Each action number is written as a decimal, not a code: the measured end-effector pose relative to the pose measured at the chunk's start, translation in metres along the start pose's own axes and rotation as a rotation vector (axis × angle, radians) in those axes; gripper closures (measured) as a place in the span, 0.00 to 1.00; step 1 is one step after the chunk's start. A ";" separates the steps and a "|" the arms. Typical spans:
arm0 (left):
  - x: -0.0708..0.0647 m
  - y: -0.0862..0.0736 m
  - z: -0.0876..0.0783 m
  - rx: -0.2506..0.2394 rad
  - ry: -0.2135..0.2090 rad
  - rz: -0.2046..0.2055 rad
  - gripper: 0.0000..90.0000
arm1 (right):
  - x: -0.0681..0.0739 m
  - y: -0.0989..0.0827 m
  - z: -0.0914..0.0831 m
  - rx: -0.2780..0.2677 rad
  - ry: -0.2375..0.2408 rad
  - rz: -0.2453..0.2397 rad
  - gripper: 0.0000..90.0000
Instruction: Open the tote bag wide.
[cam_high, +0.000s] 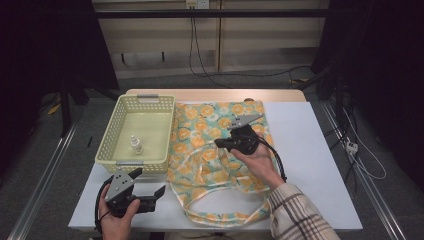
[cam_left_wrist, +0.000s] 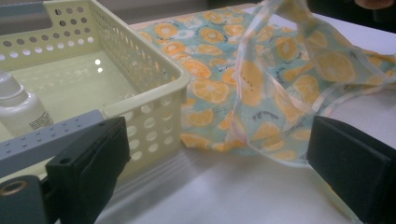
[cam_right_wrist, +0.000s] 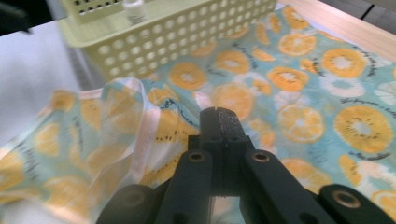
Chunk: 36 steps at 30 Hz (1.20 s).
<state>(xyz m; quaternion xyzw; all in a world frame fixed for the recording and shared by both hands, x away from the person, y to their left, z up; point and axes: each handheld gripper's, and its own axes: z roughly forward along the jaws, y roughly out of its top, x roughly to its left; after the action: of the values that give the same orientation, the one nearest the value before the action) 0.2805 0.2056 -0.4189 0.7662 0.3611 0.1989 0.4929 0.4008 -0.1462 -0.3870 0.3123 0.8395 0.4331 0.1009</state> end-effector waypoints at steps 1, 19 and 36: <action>0.000 0.000 0.000 0.000 0.000 0.001 0.06 | 0.000 0.000 0.000 0.000 0.000 0.000 1.00; 0.002 0.000 0.000 0.003 -0.007 0.000 0.06 | -0.048 -0.010 0.051 0.119 -0.083 0.061 1.00; 0.001 0.000 0.001 0.009 -0.006 0.001 0.06 | -0.040 -0.017 -0.008 0.016 -0.107 0.099 0.42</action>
<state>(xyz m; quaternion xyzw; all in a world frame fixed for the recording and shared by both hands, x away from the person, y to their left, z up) 0.2815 0.2054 -0.4195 0.7691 0.3601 0.1956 0.4904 0.4215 -0.1835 -0.3991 0.3770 0.8199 0.4135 0.1214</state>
